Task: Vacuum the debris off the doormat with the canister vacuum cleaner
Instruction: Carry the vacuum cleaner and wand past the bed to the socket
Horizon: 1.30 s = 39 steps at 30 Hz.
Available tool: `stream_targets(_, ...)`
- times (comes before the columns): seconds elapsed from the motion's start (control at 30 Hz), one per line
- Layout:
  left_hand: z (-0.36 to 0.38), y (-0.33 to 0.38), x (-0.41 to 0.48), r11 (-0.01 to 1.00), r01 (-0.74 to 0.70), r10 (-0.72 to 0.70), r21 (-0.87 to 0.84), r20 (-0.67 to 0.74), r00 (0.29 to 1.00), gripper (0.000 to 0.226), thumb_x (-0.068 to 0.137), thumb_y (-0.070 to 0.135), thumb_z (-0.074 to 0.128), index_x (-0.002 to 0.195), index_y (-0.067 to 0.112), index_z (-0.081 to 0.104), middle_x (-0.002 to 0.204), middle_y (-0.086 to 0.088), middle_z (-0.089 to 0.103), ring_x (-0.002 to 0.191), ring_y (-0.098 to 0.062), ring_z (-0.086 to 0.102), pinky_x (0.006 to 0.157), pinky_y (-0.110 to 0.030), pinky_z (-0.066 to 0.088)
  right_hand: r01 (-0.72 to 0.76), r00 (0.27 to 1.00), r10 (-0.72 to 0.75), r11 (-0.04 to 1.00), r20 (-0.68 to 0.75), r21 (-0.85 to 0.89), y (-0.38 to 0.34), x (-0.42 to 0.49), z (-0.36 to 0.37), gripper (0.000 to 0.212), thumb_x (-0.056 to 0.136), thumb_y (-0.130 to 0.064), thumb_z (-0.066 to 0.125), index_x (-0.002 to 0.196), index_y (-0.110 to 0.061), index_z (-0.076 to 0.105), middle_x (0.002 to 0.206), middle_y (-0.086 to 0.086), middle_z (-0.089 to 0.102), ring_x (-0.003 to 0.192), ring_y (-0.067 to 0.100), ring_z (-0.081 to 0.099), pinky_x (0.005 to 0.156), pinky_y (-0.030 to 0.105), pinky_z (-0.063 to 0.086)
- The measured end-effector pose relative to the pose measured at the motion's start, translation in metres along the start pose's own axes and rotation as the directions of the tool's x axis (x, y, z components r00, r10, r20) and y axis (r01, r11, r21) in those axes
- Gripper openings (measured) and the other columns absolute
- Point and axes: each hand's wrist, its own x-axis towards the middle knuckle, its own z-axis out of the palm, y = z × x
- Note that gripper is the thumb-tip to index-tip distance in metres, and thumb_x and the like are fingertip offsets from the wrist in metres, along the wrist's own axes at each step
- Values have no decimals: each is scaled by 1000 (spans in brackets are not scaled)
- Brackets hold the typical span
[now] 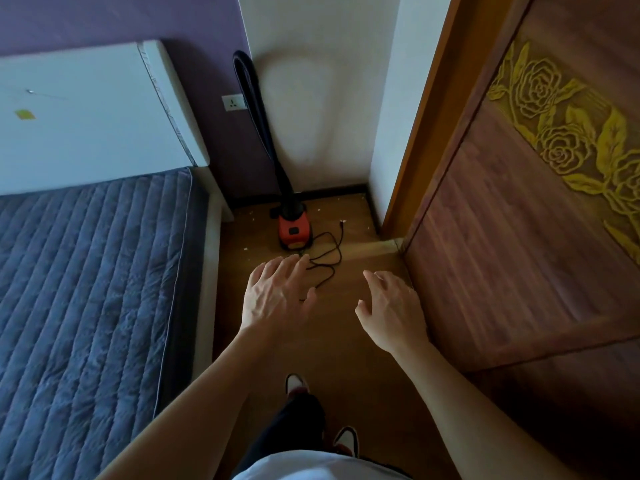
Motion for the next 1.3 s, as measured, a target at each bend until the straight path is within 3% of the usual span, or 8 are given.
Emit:
stream_targets(0.13,10,0,42,1000,17,-17,-20,8,1000,58,90,50,53,142,24,50,142,1,55,132,-22,48,109,-44,37,2,1000,-2,1000,30,-21,11,37,3,60,97,-42,55,151,-20,39,148,6,49,137,21,47,110,38,41)
stream_targets(0.3,25,-8,115,1000,14,-14,-22,8,1000,64,87,56,38,141,25,52,141,1,56,131,-22,50,108,-45,38,-12,1000,13,999,21,-37,25,108,-2,58,96,-40,57,149,-19,44,144,5,53,134,21,51,108,38,43)
stream_targets(0.67,29,-50,332,999,0,-3,-53,-51,999,59,87,49,52,138,21,56,136,-1,60,126,-24,54,105,-44,42,-13,1000,13,989,-3,-148,35,322,-40,58,96,-42,57,148,-20,45,146,6,53,131,23,53,104,40,49)
stream_targets(1.0,51,-67,451,996,34,-34,-77,-1,999,59,89,51,48,140,23,53,139,3,57,128,-20,52,107,-43,42,16,999,-11,993,43,-118,45,447,-39,58,97,-41,56,149,-17,46,146,8,53,133,25,52,106,39,48)
stream_targets(1.13,62,-78,490,995,85,-84,-58,11,996,61,88,52,39,138,22,54,137,2,59,125,-19,54,106,-42,43,50,996,-42,993,72,-106,52,498,-33,57,96,-41,56,147,-18,47,144,7,55,129,24,55,103,38,50)
stream_targets(1.3,76,-88,545,977,213,-212,-34,27,977,61,88,50,40,141,23,52,140,4,57,130,-18,51,109,-42,40,120,990,-115,991,85,-61,60,578,-24,53,86,-37,70,134,-16,62,127,5,67,113,25,66,91,38,54)
